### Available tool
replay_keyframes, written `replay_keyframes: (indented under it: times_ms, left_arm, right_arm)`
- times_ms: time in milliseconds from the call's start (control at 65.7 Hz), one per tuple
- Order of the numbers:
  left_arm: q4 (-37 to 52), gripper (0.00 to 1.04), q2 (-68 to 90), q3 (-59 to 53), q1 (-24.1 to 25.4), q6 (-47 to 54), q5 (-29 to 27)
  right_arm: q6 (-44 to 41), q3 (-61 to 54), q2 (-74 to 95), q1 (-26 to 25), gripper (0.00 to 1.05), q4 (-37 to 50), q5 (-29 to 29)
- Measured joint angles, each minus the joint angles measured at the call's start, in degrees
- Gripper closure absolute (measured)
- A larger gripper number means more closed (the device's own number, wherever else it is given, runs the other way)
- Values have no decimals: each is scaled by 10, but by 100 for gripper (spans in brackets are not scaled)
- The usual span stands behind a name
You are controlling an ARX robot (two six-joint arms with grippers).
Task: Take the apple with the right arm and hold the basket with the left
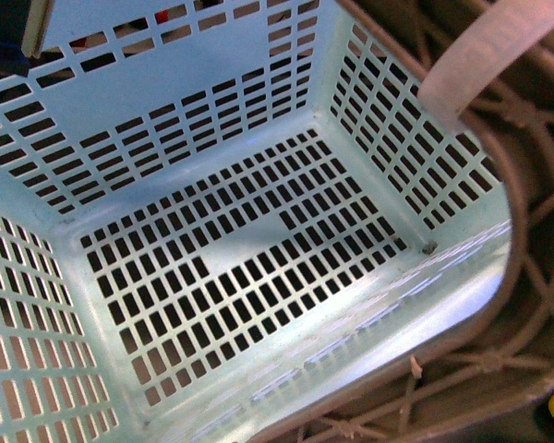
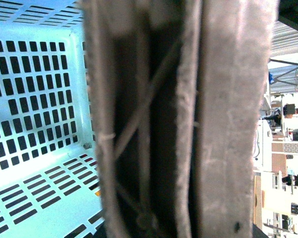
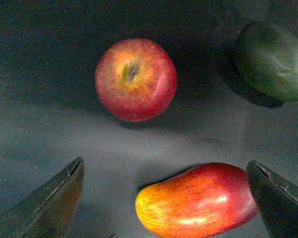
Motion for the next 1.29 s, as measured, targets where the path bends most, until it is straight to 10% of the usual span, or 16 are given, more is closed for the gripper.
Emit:
replay_keyframes:
  times_ms: [1293]
  left_arm:
    - [0, 90, 0, 0, 0, 0, 1]
  right_arm:
    - [19, 250, 222, 115, 9, -110, 89]
